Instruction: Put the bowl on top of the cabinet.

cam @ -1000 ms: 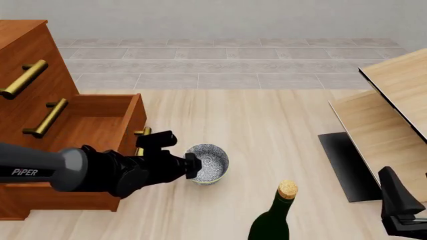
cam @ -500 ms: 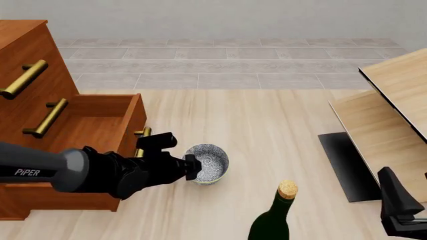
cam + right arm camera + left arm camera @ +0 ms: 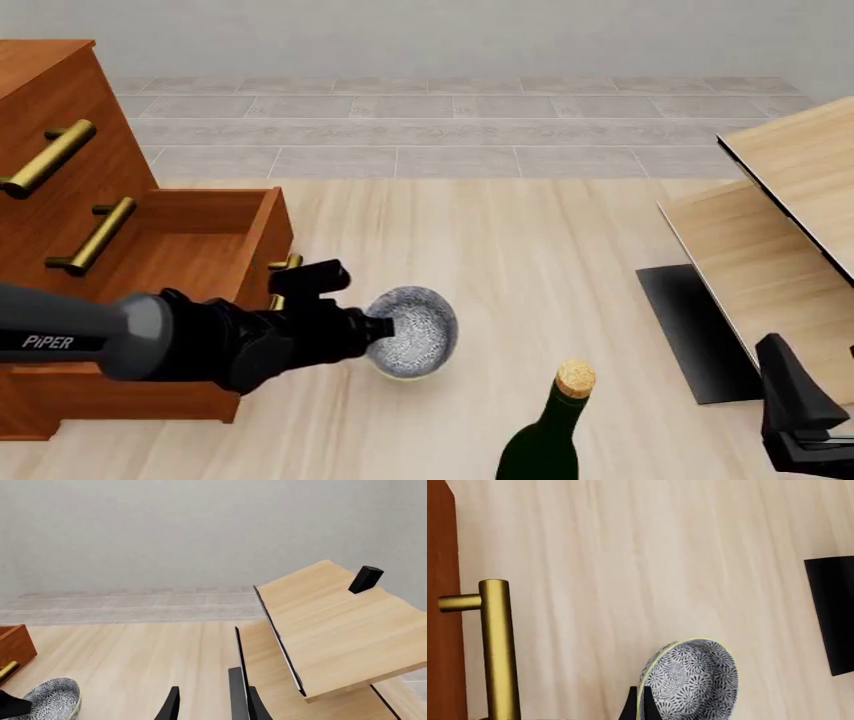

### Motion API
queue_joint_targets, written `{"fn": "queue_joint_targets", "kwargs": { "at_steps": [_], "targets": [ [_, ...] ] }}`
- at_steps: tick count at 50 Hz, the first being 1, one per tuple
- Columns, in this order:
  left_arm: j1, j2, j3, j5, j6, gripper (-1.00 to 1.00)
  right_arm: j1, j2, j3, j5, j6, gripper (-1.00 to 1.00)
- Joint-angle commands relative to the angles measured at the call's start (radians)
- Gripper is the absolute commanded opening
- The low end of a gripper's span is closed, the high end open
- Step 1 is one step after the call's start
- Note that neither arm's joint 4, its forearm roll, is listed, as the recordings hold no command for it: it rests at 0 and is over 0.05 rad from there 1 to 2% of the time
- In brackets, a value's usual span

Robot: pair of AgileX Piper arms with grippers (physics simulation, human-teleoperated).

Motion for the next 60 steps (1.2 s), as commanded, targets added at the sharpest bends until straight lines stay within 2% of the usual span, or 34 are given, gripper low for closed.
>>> {"fn": "queue_joint_targets", "kwargs": {
  "at_steps": [1,4,7,11,20,33,60],
  "targets": [
    [0.020,-0.023,0.006,0.003,-0.030,-1.00,-0.002,0.000,0.001,-0.001,0.003,1.00],
    [0.010,-0.032,0.004,0.009,-0.033,-1.00,-0.002,0.000,0.000,-0.001,0.003,1.00],
    [0.029,-0.035,0.015,0.010,-0.078,-1.00,-0.003,0.000,0.000,-0.001,0.004,1.00],
    [0.027,-0.056,0.010,0.028,-0.076,-1.00,-0.004,0.000,-0.001,-0.001,0.004,1.00],
    [0.000,-0.165,0.013,0.076,-0.084,-1.00,-0.004,0.000,-0.001,-0.001,0.004,1.00],
    [-0.068,-0.338,-0.004,0.179,-0.148,-1.00,-0.005,0.000,-0.002,0.000,0.004,1.00],
    [-0.092,-0.495,-0.095,0.344,-0.151,-1.00,0.003,0.001,0.001,0.004,0.002,1.00]
  ]
}}
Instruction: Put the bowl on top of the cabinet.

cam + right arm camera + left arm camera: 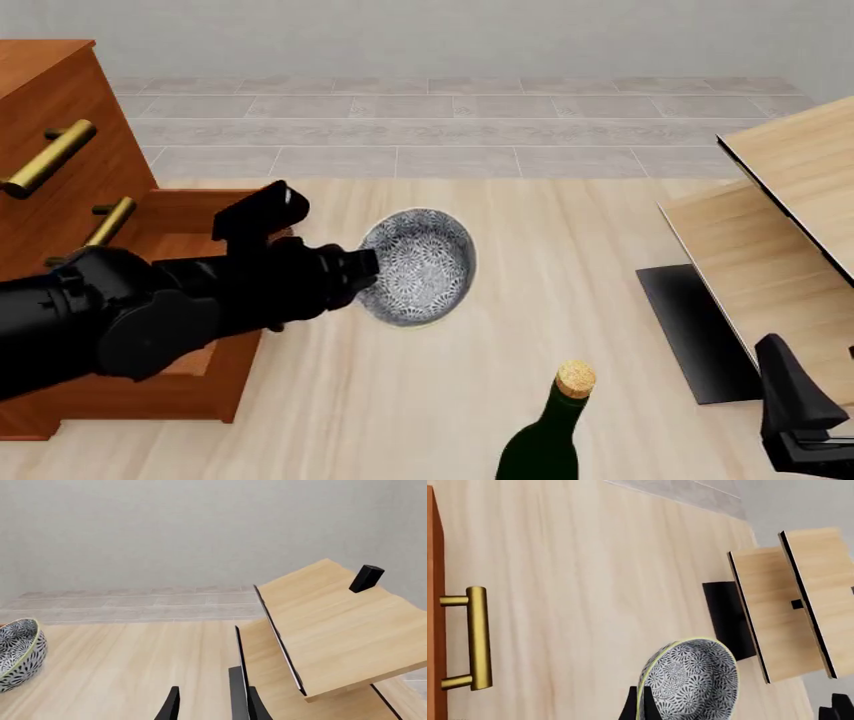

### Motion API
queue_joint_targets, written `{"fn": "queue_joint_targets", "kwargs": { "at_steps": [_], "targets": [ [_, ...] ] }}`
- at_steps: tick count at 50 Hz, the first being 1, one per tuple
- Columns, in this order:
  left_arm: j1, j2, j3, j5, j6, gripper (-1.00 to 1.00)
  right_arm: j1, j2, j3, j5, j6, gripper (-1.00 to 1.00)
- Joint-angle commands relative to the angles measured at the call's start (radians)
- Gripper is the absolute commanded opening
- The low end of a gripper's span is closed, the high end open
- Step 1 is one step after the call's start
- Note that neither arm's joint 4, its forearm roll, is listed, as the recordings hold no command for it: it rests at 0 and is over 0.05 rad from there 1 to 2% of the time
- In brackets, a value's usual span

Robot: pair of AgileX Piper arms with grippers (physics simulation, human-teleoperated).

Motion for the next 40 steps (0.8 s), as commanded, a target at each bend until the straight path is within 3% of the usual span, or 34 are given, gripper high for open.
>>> {"fn": "queue_joint_targets", "kwargs": {
  "at_steps": [1,26,40],
  "targets": [
    [-0.007,-0.062,-0.040,0.059,0.000,-1.00,0.002,0.000,0.001,0.001,0.000,1.00],
    [-0.014,-0.146,-0.138,0.202,0.010,-1.00,0.001,0.001,-0.001,0.003,0.000,1.00],
    [0.032,-0.179,-0.314,0.402,0.024,-1.00,0.000,0.000,0.000,0.002,0.000,1.00]
  ]
}}
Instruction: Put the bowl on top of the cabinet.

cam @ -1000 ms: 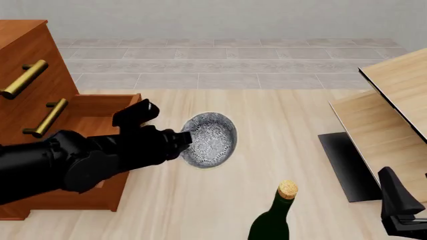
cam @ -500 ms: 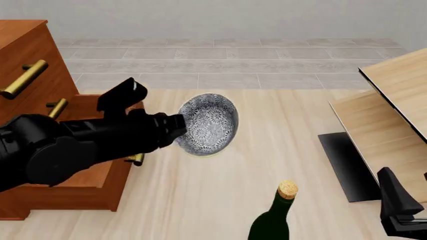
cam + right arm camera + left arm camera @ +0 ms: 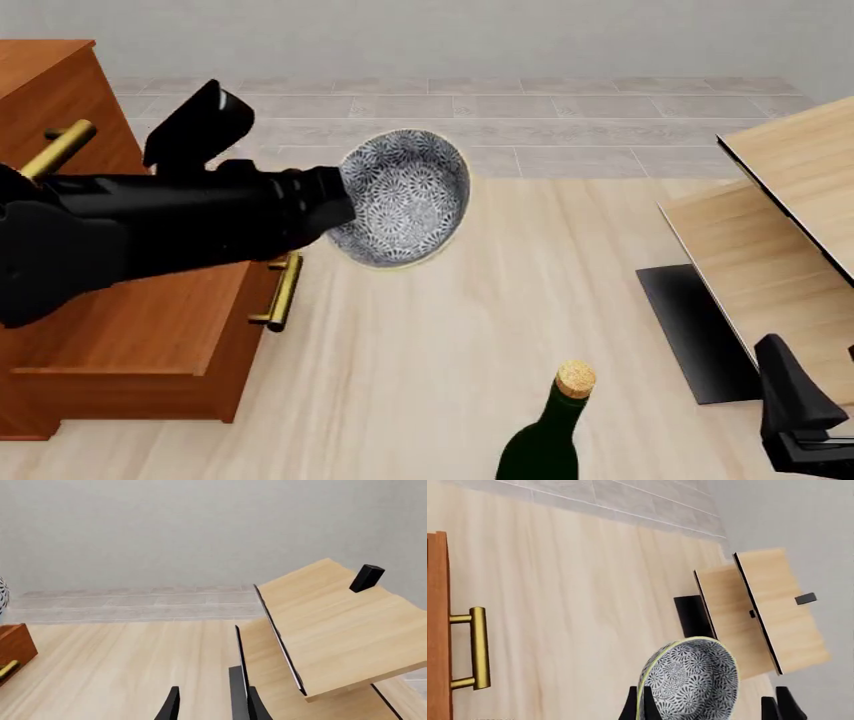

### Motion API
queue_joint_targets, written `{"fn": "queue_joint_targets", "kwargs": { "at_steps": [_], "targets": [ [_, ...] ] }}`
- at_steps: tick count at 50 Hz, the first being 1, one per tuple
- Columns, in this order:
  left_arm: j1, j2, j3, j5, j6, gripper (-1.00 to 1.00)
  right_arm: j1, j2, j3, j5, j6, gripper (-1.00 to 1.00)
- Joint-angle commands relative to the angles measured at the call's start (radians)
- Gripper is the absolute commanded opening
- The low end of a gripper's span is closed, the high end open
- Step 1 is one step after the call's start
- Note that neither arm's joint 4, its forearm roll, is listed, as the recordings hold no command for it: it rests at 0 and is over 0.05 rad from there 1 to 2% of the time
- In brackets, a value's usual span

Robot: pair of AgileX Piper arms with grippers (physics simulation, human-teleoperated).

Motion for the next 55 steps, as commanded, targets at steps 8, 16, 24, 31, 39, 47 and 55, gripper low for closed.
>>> {"fn": "queue_joint_targets", "kwargs": {
  "at_steps": [8,16,24,31,39,47,55],
  "targets": [
    [0.104,-0.023,-0.279,0.285,0.064,-1.00,-0.002,0.000,0.001,-0.001,0.002,1.00],
    [0.185,-0.005,-0.401,0.408,0.062,-1.00,-0.003,-0.001,0.001,-0.002,0.002,1.00],
    [0.268,0.009,-0.491,0.512,0.062,-1.00,-0.004,0.000,0.001,-0.002,0.003,1.00],
    [0.338,0.027,-0.570,0.599,0.070,-1.00,-0.004,-0.001,0.001,-0.003,0.003,1.00],
    [0.353,0.059,-0.695,0.691,0.082,-1.00,-0.005,-0.001,0.001,-0.003,0.005,1.00],
    [0.403,0.077,-0.772,0.781,0.033,-1.00,-0.005,-0.001,-0.001,-0.002,0.006,1.00],
    [0.456,0.090,-0.828,0.836,-0.005,-1.00,-0.006,-0.001,0.001,-0.005,0.007,1.00]
  ]
}}
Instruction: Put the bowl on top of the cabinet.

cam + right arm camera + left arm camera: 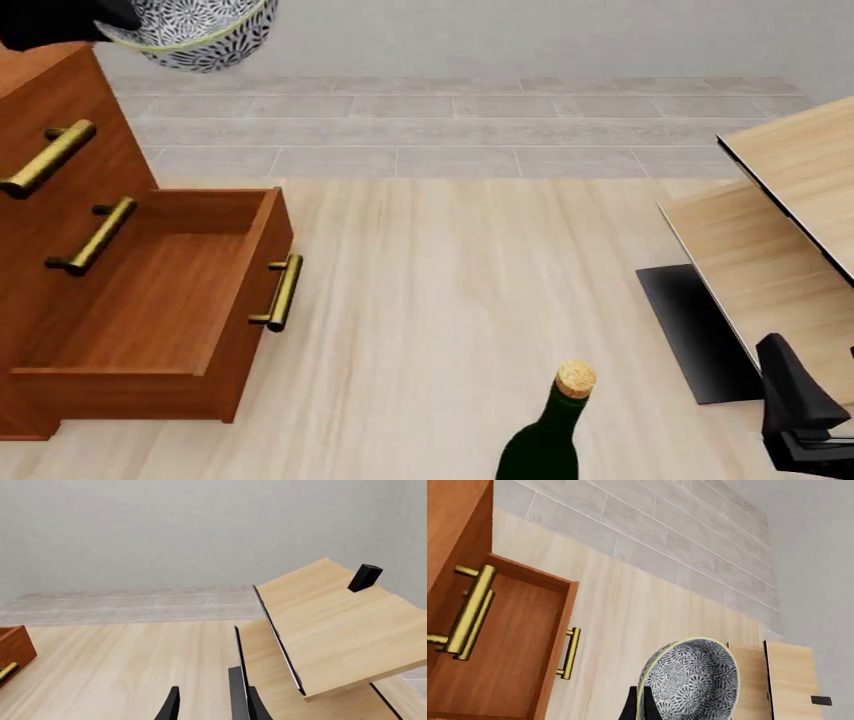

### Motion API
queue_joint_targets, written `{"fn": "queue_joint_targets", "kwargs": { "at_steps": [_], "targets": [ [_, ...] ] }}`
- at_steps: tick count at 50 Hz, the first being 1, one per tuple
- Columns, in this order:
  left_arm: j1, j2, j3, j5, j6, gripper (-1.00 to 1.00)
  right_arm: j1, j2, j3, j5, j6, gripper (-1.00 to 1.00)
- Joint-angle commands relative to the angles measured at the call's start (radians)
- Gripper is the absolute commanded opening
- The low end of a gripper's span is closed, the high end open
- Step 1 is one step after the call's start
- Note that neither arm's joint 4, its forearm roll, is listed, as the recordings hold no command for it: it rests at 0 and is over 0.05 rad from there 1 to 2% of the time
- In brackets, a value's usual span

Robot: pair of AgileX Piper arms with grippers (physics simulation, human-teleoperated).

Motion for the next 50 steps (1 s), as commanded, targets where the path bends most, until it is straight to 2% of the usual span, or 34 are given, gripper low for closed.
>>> {"fn": "queue_joint_targets", "kwargs": {
  "at_steps": [1,3,14,20,28,37,41,50],
  "targets": [
    [0.067,0.022,-0.105,0.092,-0.036,-1.00,-0.001,0.000,0.001,-0.003,0.002,1.00],
    [0.117,0.006,-0.070,0.093,-0.046,-1.00,-0.001,0.000,0.000,-0.002,0.003,1.00],
    [0.175,0.011,-0.056,0.093,-0.075,-1.00,-0.004,-0.001,0.001,-0.006,0.005,1.00],
    [0.268,0.002,-0.026,0.093,-0.058,-1.00,-0.005,-0.001,0.001,-0.007,0.006,1.00],
    [0.310,0.002,-0.024,0.093,-0.062,-1.00,-0.006,-0.001,0.001,-0.008,0.007,1.00],
    [0.416,-0.007,-0.019,0.093,-0.076,-1.00,-0.006,-0.001,-0.001,-0.008,0.009,1.00],
    [0.416,-0.001,-0.039,0.093,-0.091,-1.00,-0.006,-0.001,-0.002,-0.007,0.008,1.00],
    [0.478,0.002,-0.056,0.093,-0.118,-1.00,-0.007,-0.001,-0.004,-0.006,0.010,1.00]
  ]
}}
